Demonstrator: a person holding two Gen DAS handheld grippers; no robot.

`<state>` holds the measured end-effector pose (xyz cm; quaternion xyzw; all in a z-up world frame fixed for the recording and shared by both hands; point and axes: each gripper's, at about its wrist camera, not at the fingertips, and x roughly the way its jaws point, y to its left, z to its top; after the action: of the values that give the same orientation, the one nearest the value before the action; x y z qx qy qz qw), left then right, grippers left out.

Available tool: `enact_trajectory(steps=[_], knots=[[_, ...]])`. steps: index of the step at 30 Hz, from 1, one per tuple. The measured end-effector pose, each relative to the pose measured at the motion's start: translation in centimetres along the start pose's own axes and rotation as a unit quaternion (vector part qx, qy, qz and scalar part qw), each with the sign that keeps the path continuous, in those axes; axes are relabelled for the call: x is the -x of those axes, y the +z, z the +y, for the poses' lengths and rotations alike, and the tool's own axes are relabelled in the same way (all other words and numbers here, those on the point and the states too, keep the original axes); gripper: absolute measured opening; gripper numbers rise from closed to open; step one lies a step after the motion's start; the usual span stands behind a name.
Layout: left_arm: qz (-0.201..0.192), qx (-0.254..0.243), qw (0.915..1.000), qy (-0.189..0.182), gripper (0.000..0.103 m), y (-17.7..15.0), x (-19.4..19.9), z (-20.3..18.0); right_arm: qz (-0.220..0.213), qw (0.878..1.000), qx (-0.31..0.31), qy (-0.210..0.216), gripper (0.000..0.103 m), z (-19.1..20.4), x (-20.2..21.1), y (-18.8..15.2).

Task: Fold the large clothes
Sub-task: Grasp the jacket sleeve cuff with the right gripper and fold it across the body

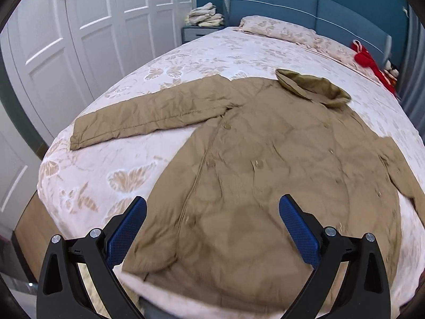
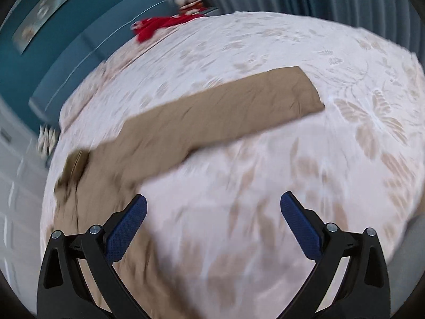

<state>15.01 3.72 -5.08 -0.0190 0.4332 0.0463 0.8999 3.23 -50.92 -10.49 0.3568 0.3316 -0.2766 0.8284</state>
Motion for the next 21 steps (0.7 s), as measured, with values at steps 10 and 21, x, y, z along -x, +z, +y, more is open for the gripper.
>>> enact_trajectory(steps=[10,21], knots=[[0.015,0.003,0.9994,0.032,0.098,2.2,-6.1,-2.1,-0.019,0.986,-0.165,-0.004,0.098,-7.8,-8.9,6.2],[0.019,0.025,0.9988,0.038,0.098,3.7,-9.7,-2.1,-0.063,0.993,-0.097,-0.012,0.004,-1.5,-10.3,10.5]])
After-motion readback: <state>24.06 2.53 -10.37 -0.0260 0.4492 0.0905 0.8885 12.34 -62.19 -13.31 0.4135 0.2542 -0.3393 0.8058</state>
